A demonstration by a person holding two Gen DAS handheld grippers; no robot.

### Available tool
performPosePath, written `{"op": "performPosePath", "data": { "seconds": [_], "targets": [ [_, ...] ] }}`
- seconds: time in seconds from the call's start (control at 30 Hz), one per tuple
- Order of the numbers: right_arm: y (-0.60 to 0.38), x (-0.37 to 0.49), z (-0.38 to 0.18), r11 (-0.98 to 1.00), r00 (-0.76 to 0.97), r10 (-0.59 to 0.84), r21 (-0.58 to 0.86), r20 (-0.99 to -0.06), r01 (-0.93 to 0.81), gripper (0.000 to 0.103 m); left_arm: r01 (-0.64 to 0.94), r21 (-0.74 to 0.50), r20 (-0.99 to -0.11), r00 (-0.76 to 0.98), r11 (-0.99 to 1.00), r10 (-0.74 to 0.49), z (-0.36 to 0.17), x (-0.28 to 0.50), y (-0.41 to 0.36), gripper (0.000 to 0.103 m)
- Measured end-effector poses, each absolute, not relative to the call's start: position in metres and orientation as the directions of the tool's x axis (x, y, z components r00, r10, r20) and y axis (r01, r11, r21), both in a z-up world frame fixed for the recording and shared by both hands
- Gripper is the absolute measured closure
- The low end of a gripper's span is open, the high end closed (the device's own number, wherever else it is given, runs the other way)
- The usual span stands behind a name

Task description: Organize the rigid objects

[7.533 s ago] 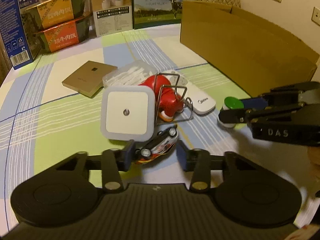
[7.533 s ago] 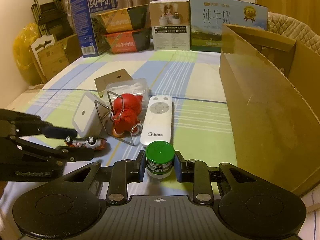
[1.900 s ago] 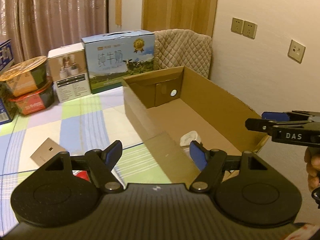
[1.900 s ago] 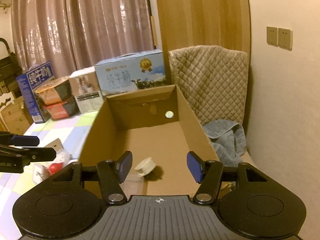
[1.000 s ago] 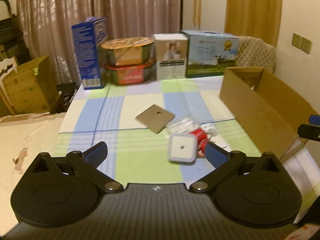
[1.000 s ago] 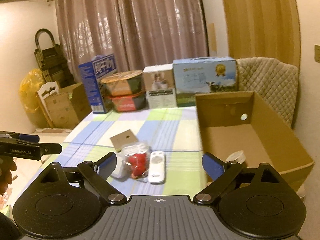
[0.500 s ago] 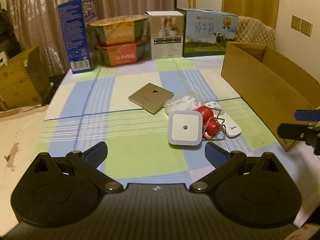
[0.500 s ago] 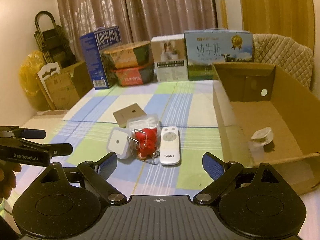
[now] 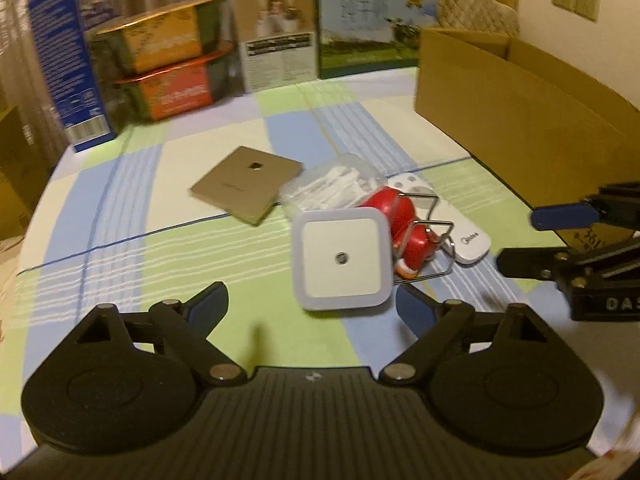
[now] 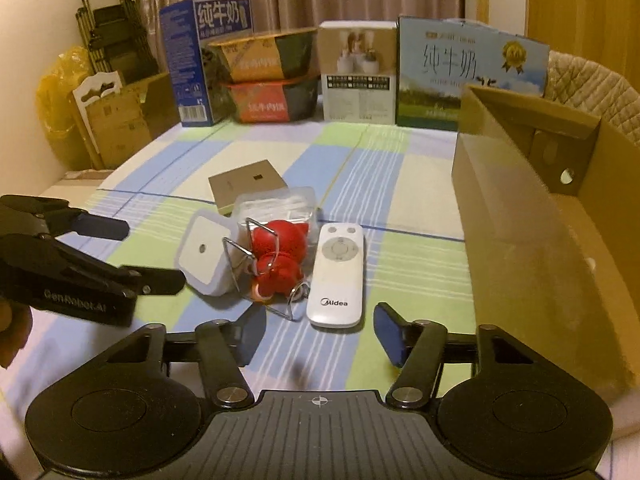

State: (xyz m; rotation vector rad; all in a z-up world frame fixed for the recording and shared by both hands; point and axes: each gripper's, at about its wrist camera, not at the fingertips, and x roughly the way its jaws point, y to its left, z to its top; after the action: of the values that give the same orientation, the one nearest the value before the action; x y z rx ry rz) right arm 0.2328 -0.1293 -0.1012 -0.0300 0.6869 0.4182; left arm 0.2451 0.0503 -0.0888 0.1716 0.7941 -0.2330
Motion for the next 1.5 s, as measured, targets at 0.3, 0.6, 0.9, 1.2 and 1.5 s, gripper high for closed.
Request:
{"op": "performPosePath", "data": {
  "seconds": [0.3, 0.6, 0.9, 1.2, 1.5],
  "targets": [
    [-0.121, 0.244, -0.114, 0.910, 0.664, 0.375, 0.117, -0.647, -0.399, 0.048, 0.304, 0.047, -0.733, 0.657, 0.951, -0.174, -0.104, 0.273, 0.043, 0.029],
    [-0.118, 0.249, -0.116, 0.905, 0.657, 0.401, 0.161, -0.639, -0.395, 0.048, 0.270, 0.051, -0.751, 0.645, 0.961, -0.141, -0.107, 0.275, 0.054, 0.042],
    [-0.098, 0.252, -0.119, 0.879, 0.666, 0.432, 0.119, -0.608, -0.462, 0.048, 0.208, 0.030, -0.762, 0.638, 0.978, -0.113, -0.104, 0.256, 0.077, 0.042],
    [-0.084, 0.265, -0.132, 0.872, 0.684, 0.399, 0.023, -0.610, -0.489, 0.070, 0.225, 0.003, -0.762, 0.632, 0.974, -0.144, -0.105, 0.255, 0.075, 0.042],
    [-0.092, 0.248, -0.122, 0.864, 0.637, 0.413, 0.059, -0.651, -0.500, 0.100, 0.245, -0.007, -0.766, 0.621, 0.969, -0.163, -0.104, 0.239, 0.070, 0.042]
  ]
}}
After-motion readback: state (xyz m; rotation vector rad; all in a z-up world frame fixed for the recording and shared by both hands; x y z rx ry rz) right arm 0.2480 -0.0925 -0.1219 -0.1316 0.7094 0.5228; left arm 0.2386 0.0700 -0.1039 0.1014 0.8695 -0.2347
